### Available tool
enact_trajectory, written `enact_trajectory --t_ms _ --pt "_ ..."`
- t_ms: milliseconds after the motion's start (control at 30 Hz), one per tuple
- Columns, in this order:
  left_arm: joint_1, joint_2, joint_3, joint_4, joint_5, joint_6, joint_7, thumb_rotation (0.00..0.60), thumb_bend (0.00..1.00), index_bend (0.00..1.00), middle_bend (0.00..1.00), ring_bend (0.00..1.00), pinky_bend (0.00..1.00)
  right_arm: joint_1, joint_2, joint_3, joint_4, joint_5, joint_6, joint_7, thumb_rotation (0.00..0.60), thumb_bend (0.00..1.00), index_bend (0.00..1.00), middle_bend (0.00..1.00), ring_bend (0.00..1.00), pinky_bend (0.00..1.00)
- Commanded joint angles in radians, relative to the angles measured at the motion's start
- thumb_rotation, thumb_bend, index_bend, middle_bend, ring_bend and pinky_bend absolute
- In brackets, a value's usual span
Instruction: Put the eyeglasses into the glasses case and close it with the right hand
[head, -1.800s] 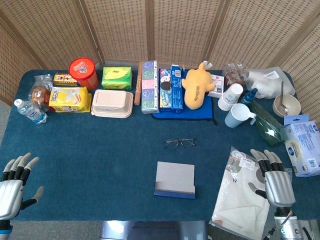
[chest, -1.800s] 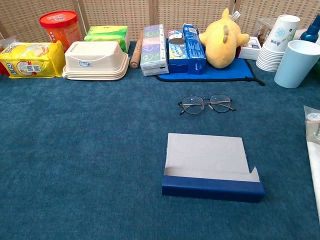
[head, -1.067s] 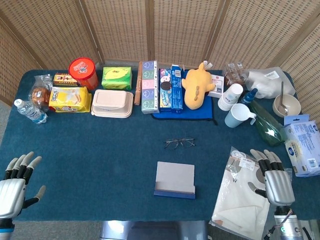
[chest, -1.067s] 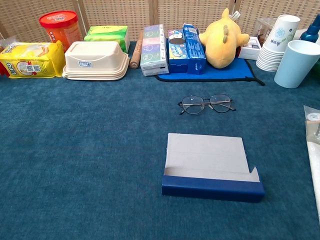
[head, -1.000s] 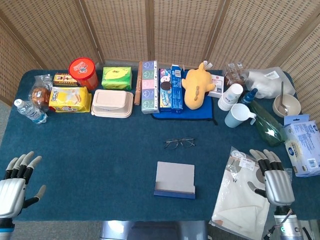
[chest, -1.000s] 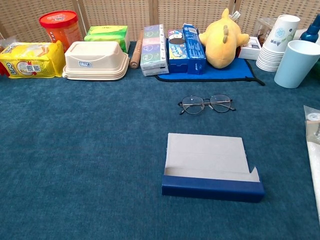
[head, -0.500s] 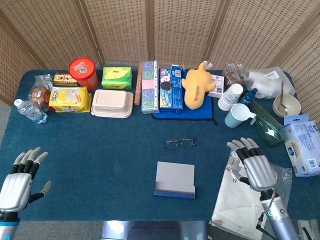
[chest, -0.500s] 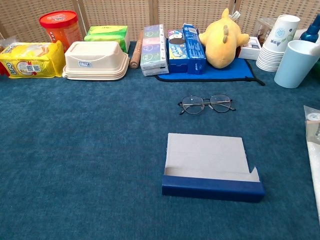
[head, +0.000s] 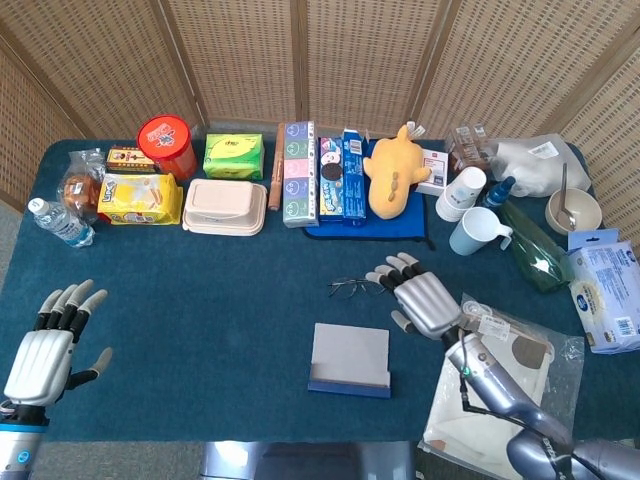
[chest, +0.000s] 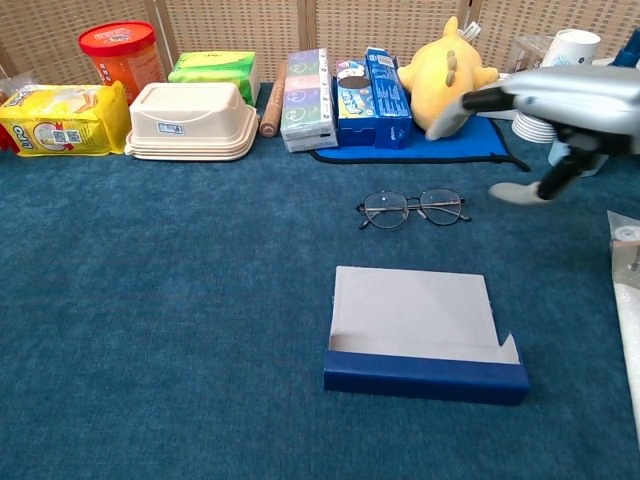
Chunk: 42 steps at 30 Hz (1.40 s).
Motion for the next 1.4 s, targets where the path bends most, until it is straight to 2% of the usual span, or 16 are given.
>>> enact_trajectory --t_ms 33,300,567,800,1167,1400 --pt "-0.012 0.000 -0.006 0.005 -0.010 -0.014 -0.004 0.600 0.28 0.12 0.04 0.00 0.00 0.079 -0.065 0.038 0.044 0.118 -0.097 -0.030 0.600 0.35 0.21 0.21 0.12 0.13" --pt "-0.035 0.006 -0.022 0.020 -0.020 -0.028 -0.027 0.600 0.28 0.12 0.04 0.00 0.00 0.211 -0.173 0.048 0.154 0.317 -0.171 -0.166 0.600 0.35 0.23 0.21 0.12 0.13" --pt "-0.045 0.008 -0.022 0.045 -0.025 -0.036 -0.066 0.600 0.28 0.12 0.04 0.00 0.00 0.292 -0.253 0.026 0.230 0.475 -0.129 -0.306 0.600 0.35 0.24 0.21 0.11 0.13" --pt "-0.047 0.008 -0.019 0.068 -0.026 -0.034 -0.095 0.600 0.29 0.12 0.04 0.00 0.00 0.335 -0.285 0.007 0.266 0.589 -0.095 -0.374 0.600 0.35 0.27 0.21 0.11 0.13" --pt "-0.048 0.010 -0.015 0.084 -0.024 -0.027 -0.117 0.600 0.28 0.12 0.04 0.00 0.00 0.363 -0.304 -0.019 0.311 0.673 -0.064 -0.400 0.600 0.35 0.35 0.21 0.11 0.13" --pt "-0.052 0.012 -0.016 0.086 -0.019 -0.021 -0.123 0.600 0.28 0.12 0.04 0.00 0.00 0.362 -0.292 -0.036 0.289 0.667 -0.035 -0.394 0.600 0.35 0.39 0.21 0.11 0.13"
